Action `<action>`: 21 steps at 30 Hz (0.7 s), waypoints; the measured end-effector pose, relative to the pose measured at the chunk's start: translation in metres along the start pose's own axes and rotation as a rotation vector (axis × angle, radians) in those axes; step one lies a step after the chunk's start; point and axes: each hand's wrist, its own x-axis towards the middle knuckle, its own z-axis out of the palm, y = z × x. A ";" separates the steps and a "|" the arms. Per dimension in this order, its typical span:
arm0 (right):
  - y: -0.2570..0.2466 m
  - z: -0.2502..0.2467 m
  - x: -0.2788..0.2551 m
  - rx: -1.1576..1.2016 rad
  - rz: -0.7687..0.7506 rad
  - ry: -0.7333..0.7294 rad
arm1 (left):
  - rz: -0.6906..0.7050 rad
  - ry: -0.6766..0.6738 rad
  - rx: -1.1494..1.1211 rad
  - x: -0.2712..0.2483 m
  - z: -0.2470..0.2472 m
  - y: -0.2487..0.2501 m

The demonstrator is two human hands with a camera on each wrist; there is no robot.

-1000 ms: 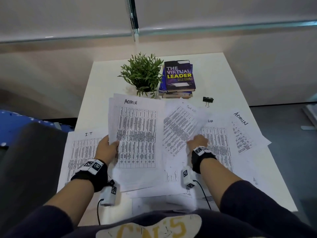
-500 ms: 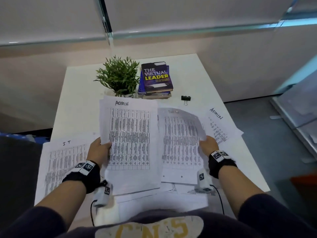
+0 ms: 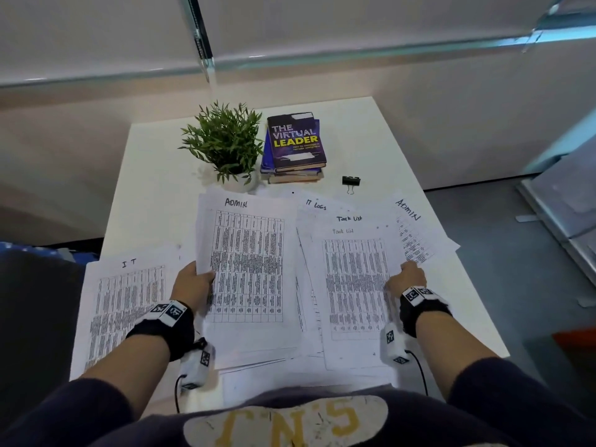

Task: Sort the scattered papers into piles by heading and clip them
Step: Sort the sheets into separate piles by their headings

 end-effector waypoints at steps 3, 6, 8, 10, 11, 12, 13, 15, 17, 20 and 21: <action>0.000 -0.006 -0.006 0.236 -0.035 0.069 | 0.046 0.022 0.043 -0.002 0.003 0.000; -0.001 -0.020 -0.010 0.297 -0.033 0.041 | 0.098 0.040 0.125 -0.006 0.007 0.002; 0.000 -0.031 -0.010 0.215 -0.101 0.002 | 0.106 0.052 0.151 -0.007 0.010 0.003; 0.002 -0.043 -0.010 0.227 -0.161 0.010 | 0.106 0.056 0.161 -0.008 0.012 0.005; 0.002 -0.050 -0.011 0.263 -0.182 0.019 | 0.107 0.058 0.160 -0.008 0.013 0.005; 0.001 -0.058 -0.013 0.295 -0.201 0.030 | 0.106 0.059 0.159 -0.008 0.013 0.006; 0.000 -0.066 -0.016 0.321 -0.228 0.043 | 0.106 0.061 0.154 -0.008 0.012 0.007; -0.006 -0.079 -0.023 0.384 -0.282 0.055 | 0.100 0.072 0.135 -0.008 0.008 0.009; -0.015 -0.088 -0.032 0.459 -0.309 0.039 | 0.110 0.083 0.105 -0.009 0.002 0.015; -0.032 -0.086 -0.043 0.589 -0.330 -0.060 | 0.139 0.096 0.017 -0.017 -0.007 0.029; -0.038 -0.081 -0.047 0.645 -0.321 -0.103 | 0.139 0.093 -0.043 -0.020 -0.010 0.034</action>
